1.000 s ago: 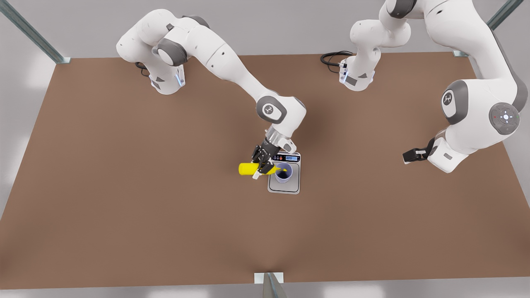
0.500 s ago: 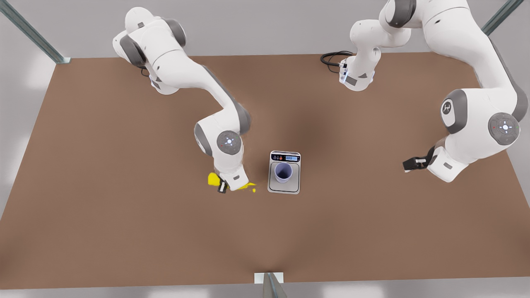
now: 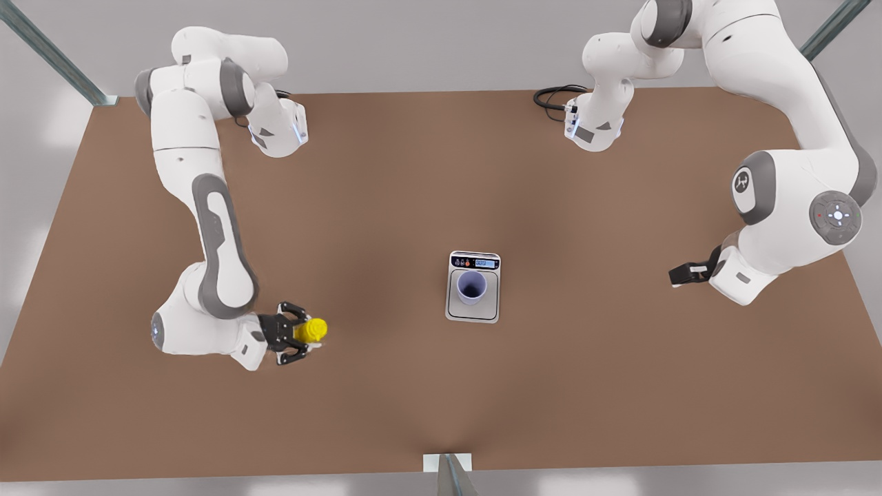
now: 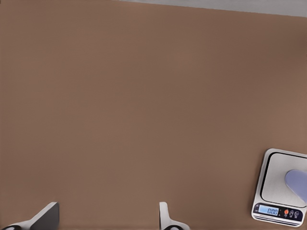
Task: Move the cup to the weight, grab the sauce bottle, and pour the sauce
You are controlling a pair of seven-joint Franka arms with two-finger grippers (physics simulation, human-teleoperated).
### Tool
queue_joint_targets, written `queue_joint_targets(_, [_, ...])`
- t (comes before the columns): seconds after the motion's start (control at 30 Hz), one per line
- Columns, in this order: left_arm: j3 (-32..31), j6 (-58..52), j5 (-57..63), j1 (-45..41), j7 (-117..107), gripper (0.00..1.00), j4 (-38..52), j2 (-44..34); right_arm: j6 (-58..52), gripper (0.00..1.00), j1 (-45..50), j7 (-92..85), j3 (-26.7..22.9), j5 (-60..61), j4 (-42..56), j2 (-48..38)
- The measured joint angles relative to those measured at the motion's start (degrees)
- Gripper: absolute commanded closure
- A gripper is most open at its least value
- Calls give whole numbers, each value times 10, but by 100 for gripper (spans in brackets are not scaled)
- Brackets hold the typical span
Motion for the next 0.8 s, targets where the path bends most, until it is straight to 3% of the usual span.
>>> queue_joint_targets(0.17, [0, -2, 1, 0, 4, 0, -1, 0, -74, 45, -36, -155, 0, 166, -37, 42])
queue_joint_targets(0.47, [0, 0, 1, 0, -1, 0, -1, 10, -117, 45, -44, -231, 1, 281, -45, 113])
queue_joint_targets(0.8, [0, 0, 0, 0, -4, 0, -1, 9, -68, 45, -34, -187, -4, 283, -67, 105])
